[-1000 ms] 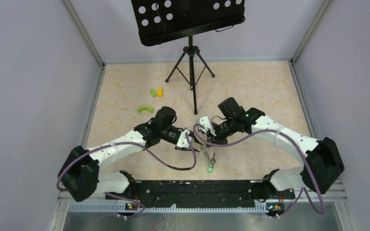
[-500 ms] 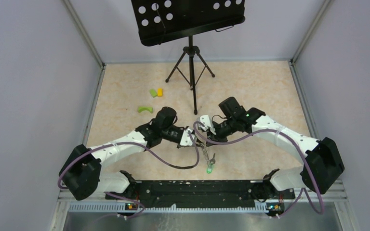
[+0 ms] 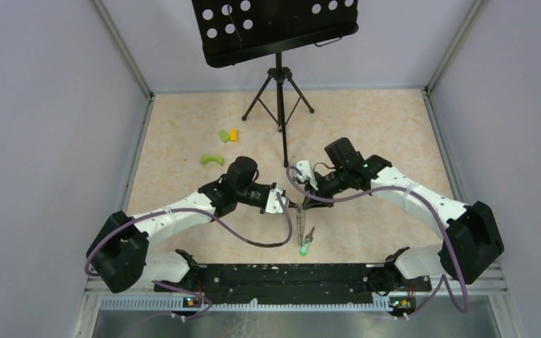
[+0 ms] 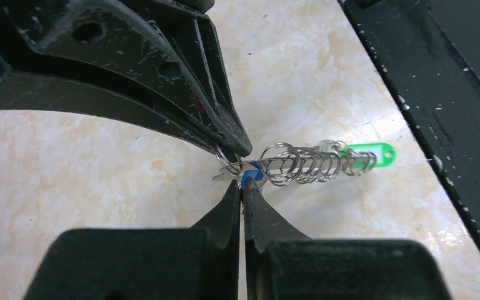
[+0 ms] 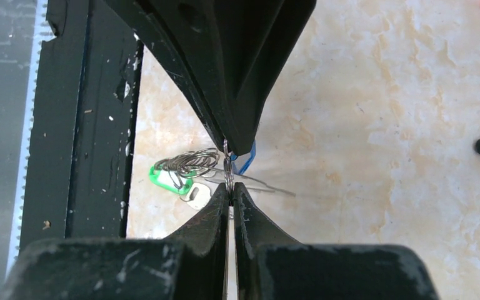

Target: Put the keys on the keyring

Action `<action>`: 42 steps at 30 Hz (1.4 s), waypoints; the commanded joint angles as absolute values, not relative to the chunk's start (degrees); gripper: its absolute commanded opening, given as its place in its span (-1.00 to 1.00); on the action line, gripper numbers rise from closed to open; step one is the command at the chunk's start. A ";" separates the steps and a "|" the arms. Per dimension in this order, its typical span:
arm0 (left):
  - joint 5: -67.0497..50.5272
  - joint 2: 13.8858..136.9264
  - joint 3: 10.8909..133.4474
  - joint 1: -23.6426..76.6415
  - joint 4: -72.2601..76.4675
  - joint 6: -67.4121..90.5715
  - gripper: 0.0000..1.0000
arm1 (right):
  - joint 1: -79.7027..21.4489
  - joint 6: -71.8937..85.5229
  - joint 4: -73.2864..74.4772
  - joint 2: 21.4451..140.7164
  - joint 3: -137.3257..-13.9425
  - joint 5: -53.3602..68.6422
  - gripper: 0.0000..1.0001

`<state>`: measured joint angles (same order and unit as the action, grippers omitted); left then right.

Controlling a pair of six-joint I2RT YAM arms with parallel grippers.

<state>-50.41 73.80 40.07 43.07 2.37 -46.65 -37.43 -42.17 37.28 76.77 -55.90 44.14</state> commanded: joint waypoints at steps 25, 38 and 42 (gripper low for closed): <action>-37.81 69.90 38.20 43.26 9.70 -45.43 -0.24 | -34.69 -32.74 22.65 74.69 -54.20 46.80 -1.00; -40.75 71.41 42.96 43.24 6.69 -38.96 -0.17 | -34.03 -32.11 20.49 73.23 -53.28 48.68 -1.00; -40.75 72.78 43.25 43.24 6.44 -38.42 -0.27 | -34.01 -31.72 19.72 72.31 -52.77 48.74 -1.00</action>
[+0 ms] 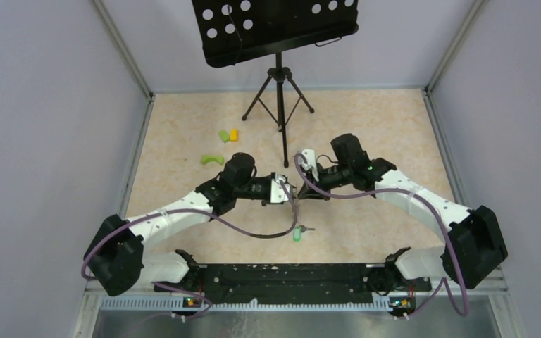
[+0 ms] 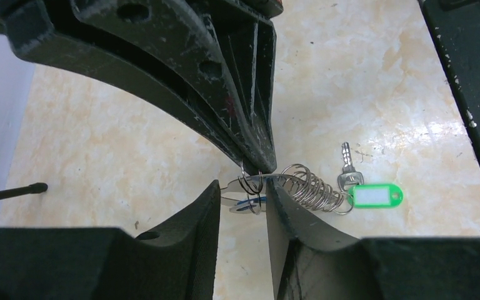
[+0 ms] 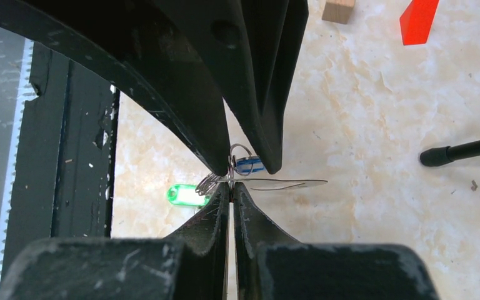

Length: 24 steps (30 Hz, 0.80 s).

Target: Put the keys on the keyring

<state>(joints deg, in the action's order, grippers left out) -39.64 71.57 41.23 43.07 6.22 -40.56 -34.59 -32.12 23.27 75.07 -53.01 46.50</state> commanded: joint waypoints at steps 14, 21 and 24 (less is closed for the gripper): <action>-42.03 73.35 43.92 42.80 6.46 -36.10 -0.52 | -33.93 -31.61 18.80 72.33 -51.85 48.69 -1.00; -43.14 74.36 45.29 42.54 5.85 -35.04 -0.75 | -33.93 -31.47 18.21 72.67 -51.77 48.74 -1.00; -43.18 74.73 45.76 42.50 5.27 -34.91 -0.96 | -33.93 -31.48 18.18 72.73 -51.75 49.00 -1.00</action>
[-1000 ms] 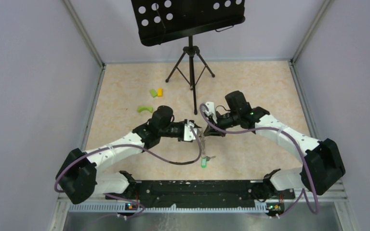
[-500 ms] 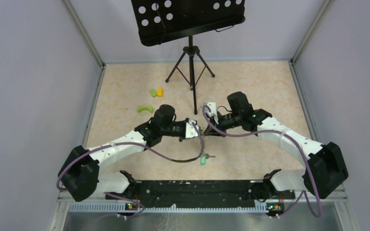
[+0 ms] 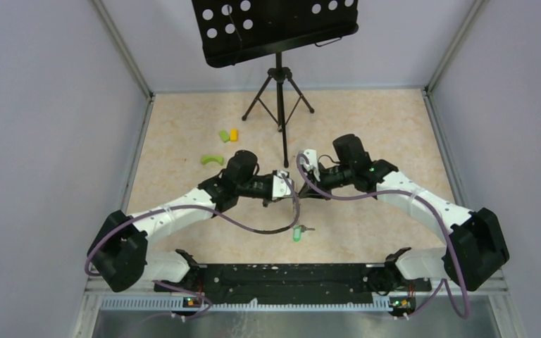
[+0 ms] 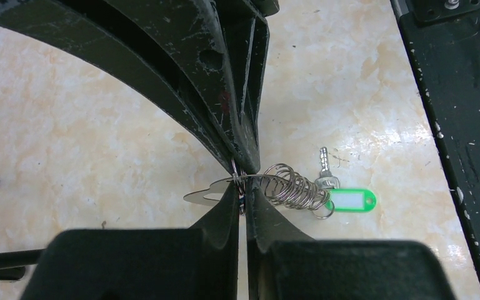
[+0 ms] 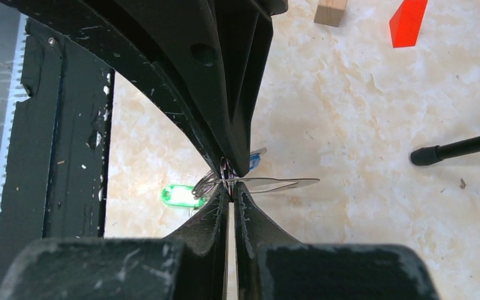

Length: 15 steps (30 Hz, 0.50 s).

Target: Put the keys on the keyring

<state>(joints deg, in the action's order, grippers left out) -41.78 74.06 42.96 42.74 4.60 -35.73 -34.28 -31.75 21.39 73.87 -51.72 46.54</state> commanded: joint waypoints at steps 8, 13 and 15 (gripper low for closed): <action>-44.41 74.20 49.00 41.48 -2.90 -37.21 -1.00 | -33.56 -31.01 17.64 70.23 -51.85 48.04 -0.87; -46.62 74.17 51.75 41.13 -8.46 -37.67 -1.00 | -32.96 -31.43 17.24 66.77 -52.85 48.97 -0.55; -47.47 74.23 52.11 41.00 -8.87 -36.75 -1.00 | -32.96 -31.93 18.21 66.49 -53.75 51.04 -0.40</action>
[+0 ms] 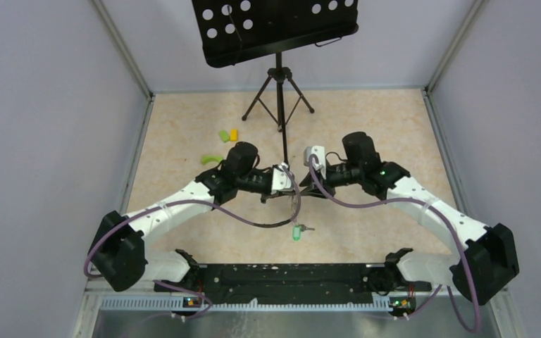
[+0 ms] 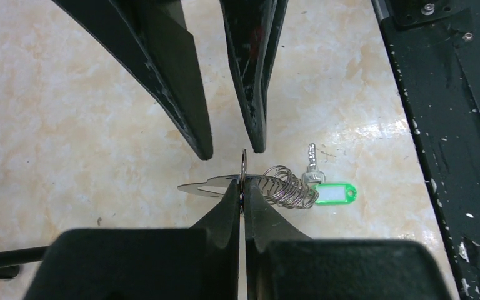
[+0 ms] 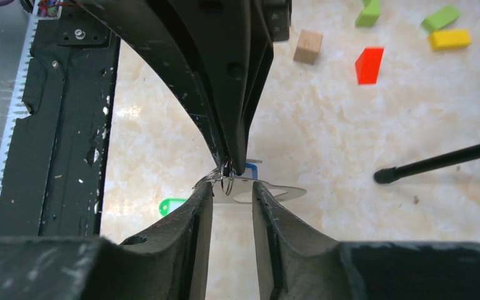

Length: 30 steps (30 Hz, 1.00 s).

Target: Put the keys on the keyring

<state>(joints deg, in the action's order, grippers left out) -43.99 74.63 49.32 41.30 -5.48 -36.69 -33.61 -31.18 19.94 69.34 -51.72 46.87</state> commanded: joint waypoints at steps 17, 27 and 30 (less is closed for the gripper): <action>-49.65 74.78 52.53 40.61 -7.03 -31.54 -1.00 | -33.44 -31.55 18.27 70.81 -53.61 54.58 -0.28; -48.54 75.27 52.56 40.61 -6.89 -31.11 -1.00 | -34.09 -30.26 17.21 71.67 -53.72 54.03 -0.43; -48.52 75.21 52.64 40.61 -6.85 -30.88 -1.00 | -34.27 -30.19 17.28 72.12 -53.67 53.66 -0.51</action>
